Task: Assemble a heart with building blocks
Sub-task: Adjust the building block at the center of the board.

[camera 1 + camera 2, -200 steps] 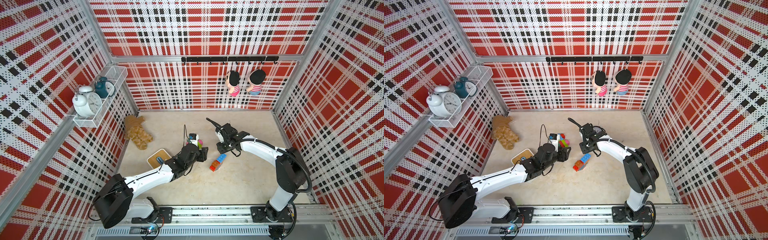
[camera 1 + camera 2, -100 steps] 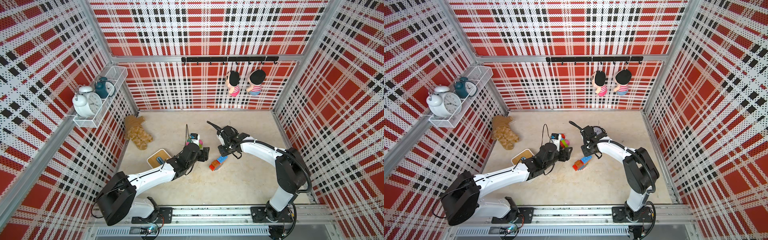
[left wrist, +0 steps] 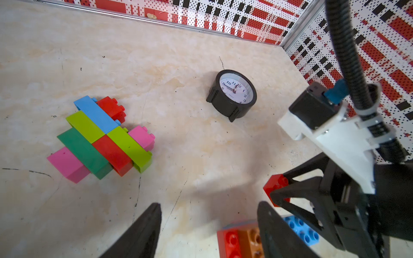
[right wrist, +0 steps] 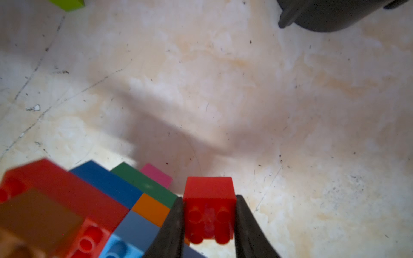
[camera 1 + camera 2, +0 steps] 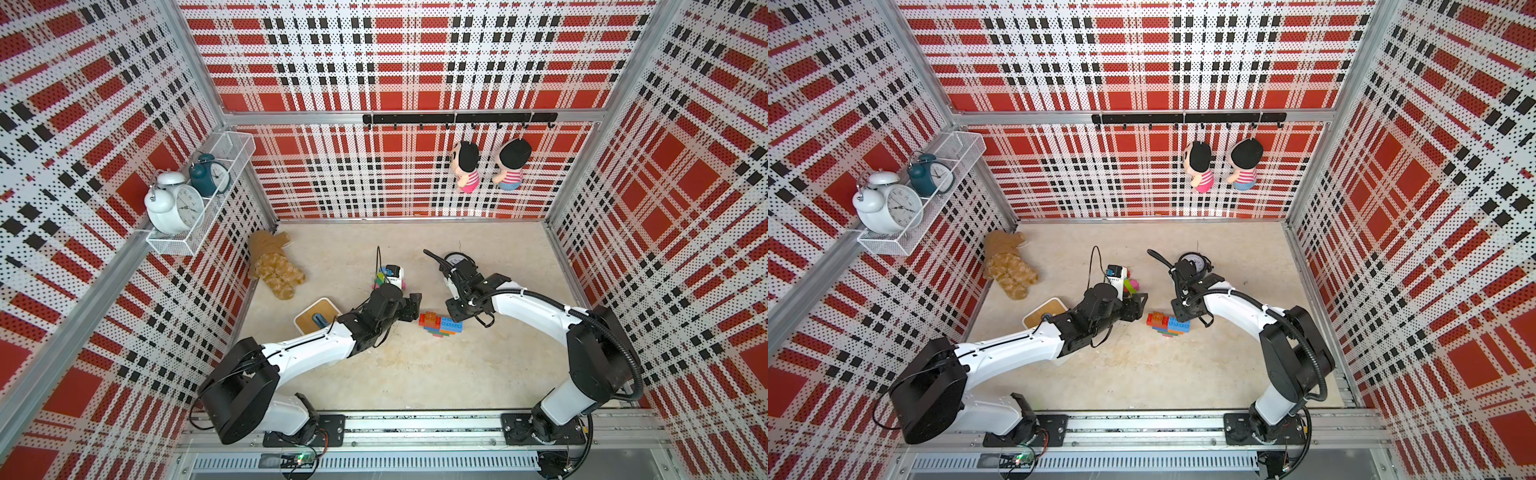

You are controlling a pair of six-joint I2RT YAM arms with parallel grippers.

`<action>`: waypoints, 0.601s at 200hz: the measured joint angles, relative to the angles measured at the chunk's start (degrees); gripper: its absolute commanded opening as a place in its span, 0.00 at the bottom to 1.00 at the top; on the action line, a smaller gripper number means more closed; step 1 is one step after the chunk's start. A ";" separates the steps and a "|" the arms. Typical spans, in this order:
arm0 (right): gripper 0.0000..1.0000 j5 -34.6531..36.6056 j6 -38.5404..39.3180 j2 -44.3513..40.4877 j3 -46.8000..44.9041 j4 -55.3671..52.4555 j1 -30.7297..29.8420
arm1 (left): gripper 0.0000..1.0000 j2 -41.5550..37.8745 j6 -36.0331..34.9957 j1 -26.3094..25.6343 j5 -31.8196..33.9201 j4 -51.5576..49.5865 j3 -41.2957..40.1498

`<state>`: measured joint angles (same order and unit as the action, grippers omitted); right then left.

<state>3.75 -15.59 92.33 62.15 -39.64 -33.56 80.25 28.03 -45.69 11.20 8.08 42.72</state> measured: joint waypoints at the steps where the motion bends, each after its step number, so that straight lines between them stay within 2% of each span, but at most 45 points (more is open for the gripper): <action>1: 0.00 0.00 -0.04 -0.07 -0.07 -0.02 0.00 | 0.72 0.02 0.00 0.00 0.00 0.00 0.02; 57: 0.00 0.31 -1.64 -4.85 -4.13 -1.44 0.15 | 0.78 1.79 0.09 0.07 -1.75 0.68 0.98; 84: 0.00 0.63 -1.51 -8.94 -5.11 -1.68 0.22 | 0.81 3.80 0.81 0.96 -6.21 2.34 1.01; 120: 0.00 -4.50 2.21 -16.94 -5.07 -1.22 0.22 | 0.86 5.86 3.76 1.68 -12.85 5.84 0.02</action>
<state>-0.75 -13.39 75.40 57.08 -40.86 -33.34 86.11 31.79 -44.01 -1.65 13.91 42.74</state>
